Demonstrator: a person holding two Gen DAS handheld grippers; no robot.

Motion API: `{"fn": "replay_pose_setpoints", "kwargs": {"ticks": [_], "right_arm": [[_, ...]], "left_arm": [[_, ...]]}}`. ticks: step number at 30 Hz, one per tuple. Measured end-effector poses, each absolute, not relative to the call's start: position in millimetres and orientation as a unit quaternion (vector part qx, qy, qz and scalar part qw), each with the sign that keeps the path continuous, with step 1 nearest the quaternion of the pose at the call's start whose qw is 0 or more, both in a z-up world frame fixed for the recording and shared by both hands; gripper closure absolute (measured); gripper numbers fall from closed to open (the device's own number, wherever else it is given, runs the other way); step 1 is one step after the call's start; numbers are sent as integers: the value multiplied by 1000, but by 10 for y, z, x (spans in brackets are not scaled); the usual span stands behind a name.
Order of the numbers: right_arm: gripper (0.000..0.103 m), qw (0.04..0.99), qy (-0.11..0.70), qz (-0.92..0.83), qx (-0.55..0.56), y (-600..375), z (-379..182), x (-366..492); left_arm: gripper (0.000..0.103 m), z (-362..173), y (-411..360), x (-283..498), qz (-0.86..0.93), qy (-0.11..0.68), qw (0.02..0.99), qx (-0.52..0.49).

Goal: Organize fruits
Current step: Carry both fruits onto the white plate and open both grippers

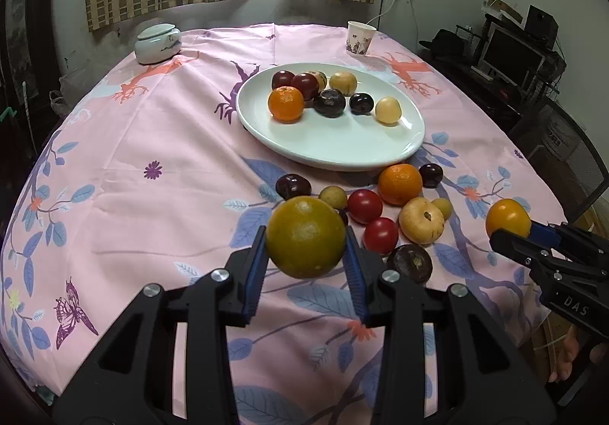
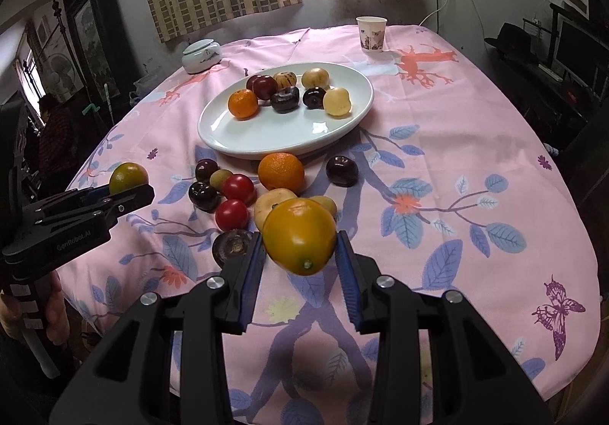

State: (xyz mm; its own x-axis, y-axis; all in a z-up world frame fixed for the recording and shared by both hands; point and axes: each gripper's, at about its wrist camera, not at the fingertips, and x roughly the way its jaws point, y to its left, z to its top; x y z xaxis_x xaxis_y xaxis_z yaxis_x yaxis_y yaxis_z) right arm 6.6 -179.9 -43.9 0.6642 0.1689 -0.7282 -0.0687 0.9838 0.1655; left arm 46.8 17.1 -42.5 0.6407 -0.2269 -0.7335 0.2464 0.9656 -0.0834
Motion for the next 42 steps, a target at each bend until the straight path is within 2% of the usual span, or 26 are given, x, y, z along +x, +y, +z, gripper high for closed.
{"fn": "replay_pose_setpoints", "kwargs": {"ticks": [21, 30, 37, 42], "right_arm": [[65, 909, 404, 87, 53, -1685, -376, 381], [65, 909, 405, 95, 0, -1666, -125, 1528], [65, 895, 439, 74, 6, -1817, -395, 2501], [65, 893, 446, 60, 3, -1867, -511, 2707]], "left_arm": [[65, -276, 139, 759, -142, 396, 907, 23], [64, -53, -211, 1919, -141, 408, 901, 46], [64, -292, -425, 2465, -137, 437, 888, 48], [64, -397, -483, 2620, -142, 445, 882, 53]]}}
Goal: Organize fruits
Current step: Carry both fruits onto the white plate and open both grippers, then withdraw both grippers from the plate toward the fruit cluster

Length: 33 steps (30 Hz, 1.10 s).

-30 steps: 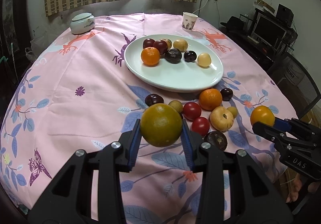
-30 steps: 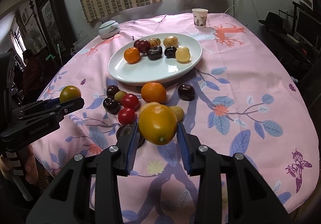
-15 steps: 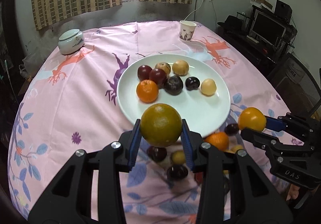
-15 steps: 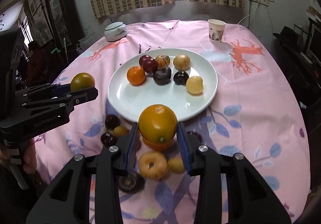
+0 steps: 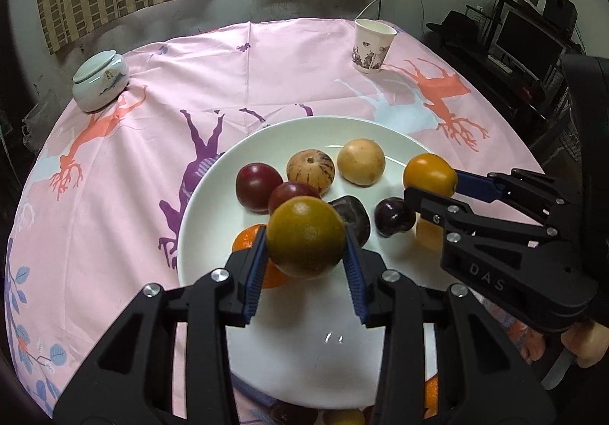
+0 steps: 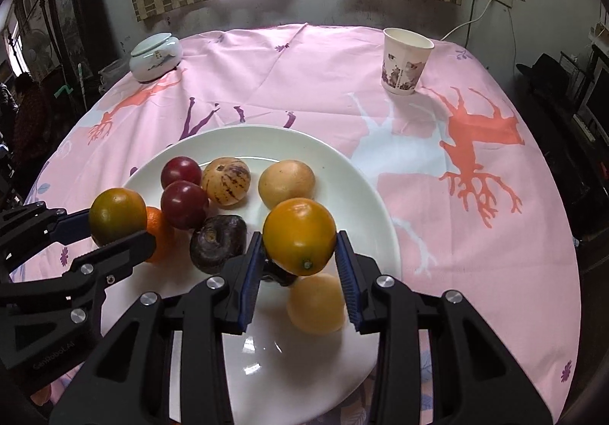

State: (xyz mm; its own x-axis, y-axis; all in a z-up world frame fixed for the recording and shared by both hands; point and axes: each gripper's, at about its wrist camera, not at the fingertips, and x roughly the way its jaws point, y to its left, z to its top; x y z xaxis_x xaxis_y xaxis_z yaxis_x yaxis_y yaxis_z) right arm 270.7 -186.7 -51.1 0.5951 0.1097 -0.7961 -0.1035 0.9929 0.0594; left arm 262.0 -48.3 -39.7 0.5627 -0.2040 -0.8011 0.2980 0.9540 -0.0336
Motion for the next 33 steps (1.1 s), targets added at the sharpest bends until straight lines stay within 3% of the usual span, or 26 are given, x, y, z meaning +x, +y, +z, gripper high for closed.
{"fn": "replay_pose_setpoints", "kwargs": {"ticks": [3, 4, 7, 9, 13, 24, 33], "right_arm": [[60, 885, 462, 55, -4, -1877, -561, 2754], [52, 885, 462, 48, -13, -1872, -554, 2742], [50, 895, 442, 46, -39, -1854, -437, 2594], [39, 899, 433, 45, -50, -1848, -336, 2450], [39, 907, 411, 57, -65, -1815, -111, 1933], [38, 914, 397, 78, -21, -1661, -74, 210], [38, 904, 418, 92, -6, -1454, -321, -116]], "left_arm": [[63, -407, -503, 2658, -146, 453, 878, 54], [56, -381, -493, 2646, -147, 450, 879, 52], [30, -190, -411, 2518, -144, 421, 895, 46], [24, -36, -337, 2391, -138, 402, 904, 45], [11, 199, -155, 1978, -124, 370, 919, 46], [9, -24, 281, 686, -98, 358, 928, 18], [9, -310, 391, 297, -77, 374, 924, 21]]}}
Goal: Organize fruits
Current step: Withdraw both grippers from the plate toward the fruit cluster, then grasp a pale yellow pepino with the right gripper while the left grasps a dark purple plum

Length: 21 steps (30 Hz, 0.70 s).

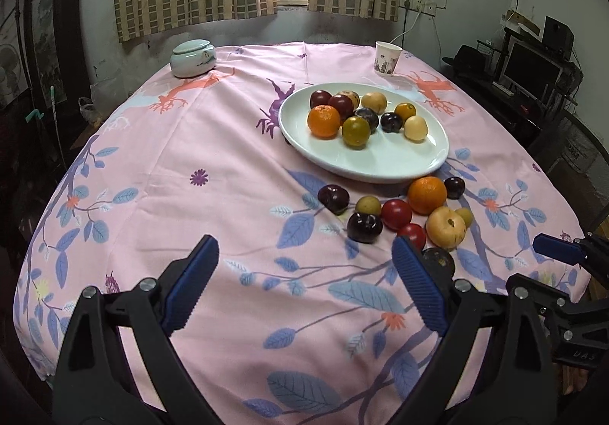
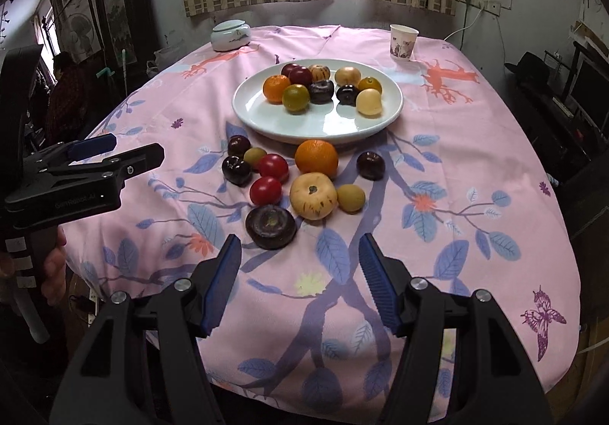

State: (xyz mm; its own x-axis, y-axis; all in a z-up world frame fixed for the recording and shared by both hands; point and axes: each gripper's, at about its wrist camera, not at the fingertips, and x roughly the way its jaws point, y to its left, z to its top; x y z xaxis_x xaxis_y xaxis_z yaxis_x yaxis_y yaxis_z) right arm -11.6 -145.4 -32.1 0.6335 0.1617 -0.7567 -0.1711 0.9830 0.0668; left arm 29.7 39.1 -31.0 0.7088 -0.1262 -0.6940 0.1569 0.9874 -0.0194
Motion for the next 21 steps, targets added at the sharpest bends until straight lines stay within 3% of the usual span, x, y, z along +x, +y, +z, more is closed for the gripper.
{"fn": "replay_pose_setpoints", "kwargs": {"ticks": [12, 14, 21], "right_arm": [[39, 896, 427, 98, 69, -1697, -577, 296], [48, 890, 440, 97, 69, -1658, -664, 421], [50, 880, 460, 90, 72, -1551, -891, 699]], "left_arm": [[9, -528, 441, 443, -69, 397, 915, 13], [9, -562, 450, 469, -69, 400, 914, 15], [9, -667, 459, 559, -70, 410, 909, 24]]}}
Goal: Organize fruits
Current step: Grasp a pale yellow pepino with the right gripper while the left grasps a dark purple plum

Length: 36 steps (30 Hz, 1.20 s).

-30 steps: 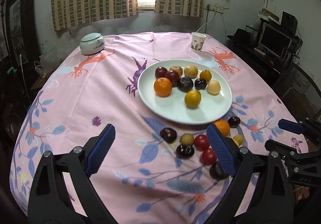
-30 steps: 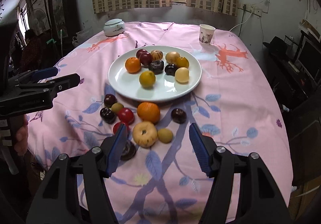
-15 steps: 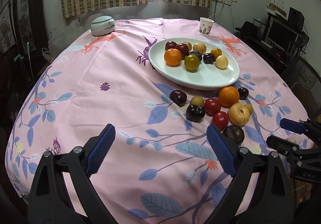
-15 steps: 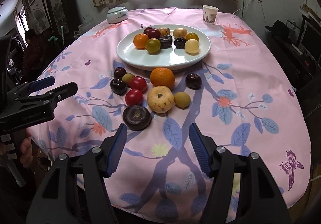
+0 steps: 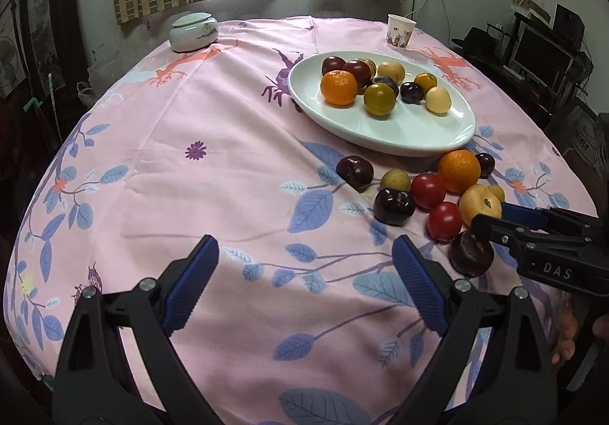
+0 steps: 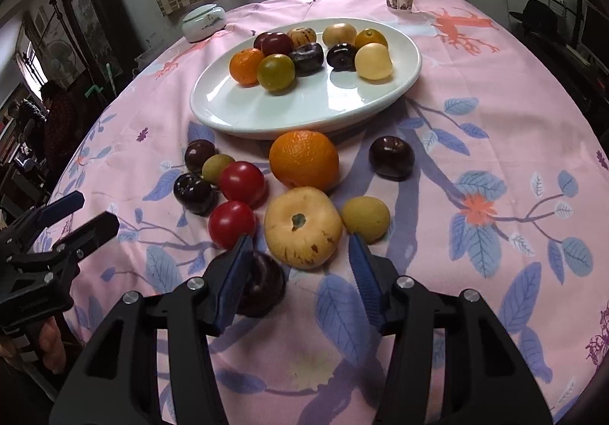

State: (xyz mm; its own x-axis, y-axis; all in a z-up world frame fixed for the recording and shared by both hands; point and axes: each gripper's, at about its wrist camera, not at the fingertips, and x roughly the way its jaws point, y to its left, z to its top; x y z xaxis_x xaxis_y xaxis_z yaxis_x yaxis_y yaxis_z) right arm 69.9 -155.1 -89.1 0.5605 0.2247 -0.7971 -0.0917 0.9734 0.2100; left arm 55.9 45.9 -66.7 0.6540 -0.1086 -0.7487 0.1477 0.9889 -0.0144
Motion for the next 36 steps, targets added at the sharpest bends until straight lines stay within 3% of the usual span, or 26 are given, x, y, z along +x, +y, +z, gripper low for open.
{"fn": "replay_pose_setpoints", "kwargs": {"ticks": [1, 14, 16, 20, 22, 23, 24, 25, 36], "right_arm": [[59, 880, 462, 87, 71, -1542, -919, 748], [60, 891, 439, 79, 88, -1785, -697, 348], [60, 890, 437, 81, 97, -1844, -695, 307], [60, 887, 441, 86, 109, -1919, -732, 302], [60, 885, 443, 89, 114, -1940, -747, 301], [60, 884, 443, 90, 117, -1942, -748, 299], [60, 884, 443, 92, 118, -1943, -749, 293], [60, 884, 442, 92, 118, -1942, -745, 286], [60, 893, 425, 100, 109, -1827, -603, 186]], "left_arm": [[9, -680, 443, 577, -71, 412, 908, 26], [10, -897, -5, 849, -93, 426, 898, 61], [22, -940, -27, 917, -93, 435, 894, 52], [31, -1000, -114, 1033, -114, 446, 887, 45], [51, -1021, -146, 1074, -139, 452, 880, 32], [56, -1012, -143, 1085, -139, 451, 881, 27], [72, -998, -147, 1081, -147, 448, 881, 24], [77, -965, -161, 1055, -151, 442, 884, 26], [78, -537, -43, 553, -162, 406, 899, 26]]}}
